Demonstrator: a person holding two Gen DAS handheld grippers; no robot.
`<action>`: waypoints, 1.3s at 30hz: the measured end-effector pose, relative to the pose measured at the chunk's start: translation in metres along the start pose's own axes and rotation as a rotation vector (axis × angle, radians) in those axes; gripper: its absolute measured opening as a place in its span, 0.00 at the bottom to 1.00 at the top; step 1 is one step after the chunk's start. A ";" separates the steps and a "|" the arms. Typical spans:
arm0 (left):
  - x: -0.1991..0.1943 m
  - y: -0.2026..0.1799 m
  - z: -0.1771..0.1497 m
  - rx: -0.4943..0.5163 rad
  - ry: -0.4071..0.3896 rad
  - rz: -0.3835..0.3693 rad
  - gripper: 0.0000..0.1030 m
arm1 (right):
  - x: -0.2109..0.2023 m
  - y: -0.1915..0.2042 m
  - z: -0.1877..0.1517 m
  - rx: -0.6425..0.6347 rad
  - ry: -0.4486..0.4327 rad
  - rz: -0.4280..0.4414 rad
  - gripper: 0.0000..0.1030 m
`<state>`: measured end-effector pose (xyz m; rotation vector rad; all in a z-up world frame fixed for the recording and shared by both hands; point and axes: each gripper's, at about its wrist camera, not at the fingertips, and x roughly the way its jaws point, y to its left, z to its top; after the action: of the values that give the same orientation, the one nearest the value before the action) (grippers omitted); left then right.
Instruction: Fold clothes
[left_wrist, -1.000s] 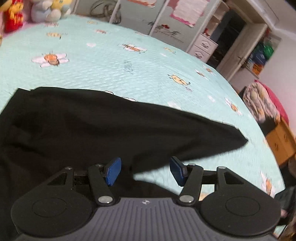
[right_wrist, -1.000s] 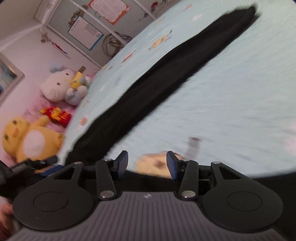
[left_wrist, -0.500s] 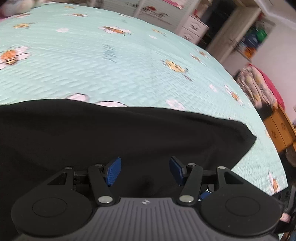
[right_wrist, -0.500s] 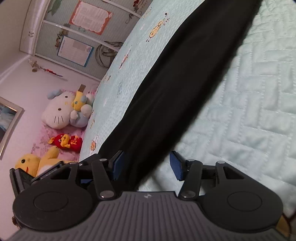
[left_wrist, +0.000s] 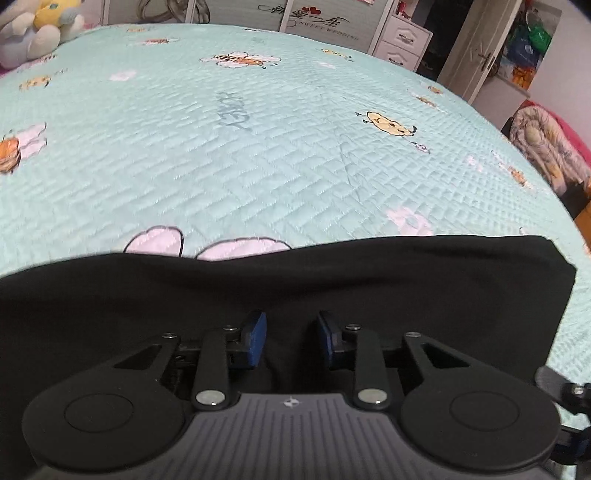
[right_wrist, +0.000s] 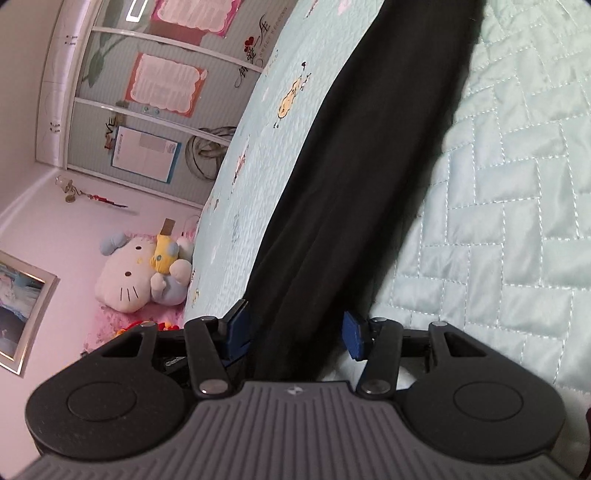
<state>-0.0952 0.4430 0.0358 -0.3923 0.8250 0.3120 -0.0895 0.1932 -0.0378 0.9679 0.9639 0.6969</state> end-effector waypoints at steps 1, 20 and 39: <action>0.002 -0.001 0.002 0.005 0.001 0.008 0.31 | -0.002 -0.003 0.001 0.011 -0.005 0.014 0.51; -0.078 -0.164 -0.101 0.722 -0.192 -0.049 0.26 | -0.053 -0.050 0.041 -0.013 -0.348 0.029 0.50; -0.057 -0.156 -0.081 0.519 -0.081 -0.148 0.01 | -0.050 -0.058 0.057 0.074 -0.328 0.099 0.50</action>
<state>-0.1193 0.2620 0.0632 0.0461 0.7609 -0.0298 -0.0550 0.1070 -0.0588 1.1601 0.6596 0.5655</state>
